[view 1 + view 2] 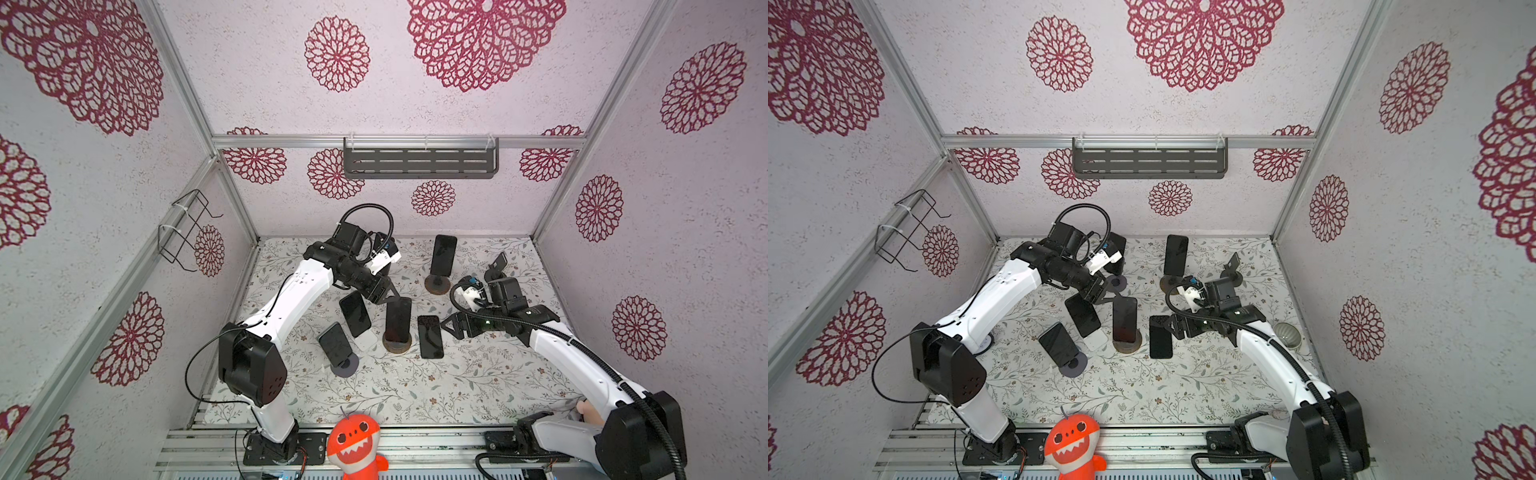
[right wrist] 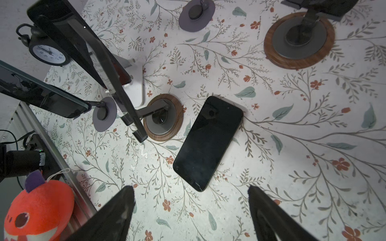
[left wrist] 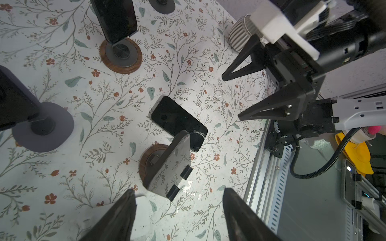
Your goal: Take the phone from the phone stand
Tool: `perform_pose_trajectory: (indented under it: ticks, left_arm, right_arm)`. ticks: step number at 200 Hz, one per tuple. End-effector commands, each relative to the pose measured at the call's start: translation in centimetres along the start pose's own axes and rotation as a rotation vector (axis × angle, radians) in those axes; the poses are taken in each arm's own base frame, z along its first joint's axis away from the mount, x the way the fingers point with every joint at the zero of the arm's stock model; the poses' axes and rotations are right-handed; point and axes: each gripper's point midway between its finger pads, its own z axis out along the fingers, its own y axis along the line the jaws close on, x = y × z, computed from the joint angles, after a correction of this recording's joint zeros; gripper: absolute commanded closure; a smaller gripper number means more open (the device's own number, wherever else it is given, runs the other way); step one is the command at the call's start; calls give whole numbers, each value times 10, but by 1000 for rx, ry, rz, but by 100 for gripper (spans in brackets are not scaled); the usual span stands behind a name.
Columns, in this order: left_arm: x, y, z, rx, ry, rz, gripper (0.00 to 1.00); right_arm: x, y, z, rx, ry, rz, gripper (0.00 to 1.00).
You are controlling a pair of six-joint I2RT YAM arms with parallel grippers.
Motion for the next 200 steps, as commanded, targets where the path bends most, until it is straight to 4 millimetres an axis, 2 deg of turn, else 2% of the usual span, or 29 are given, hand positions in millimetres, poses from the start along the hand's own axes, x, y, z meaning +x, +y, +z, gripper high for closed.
perform_pose_trajectory:
  ticks: [1,62,155,200]
  left_arm:
    - [-11,5,3,-6,-26,56,27]
    - [-5,16,24,26,17,28,28]
    - [10,17,41,71,86,-2,44]
    - [12,15,44,90,98,-7,56]
  right_arm:
    - [-7,4,-14,-13,-51,-27,12]
    - [-2,-4,-21,5,-58,-1,14]
    - [-3,-17,-20,37,-58,42,15]
    - [-3,-21,-18,39,-54,79,16]
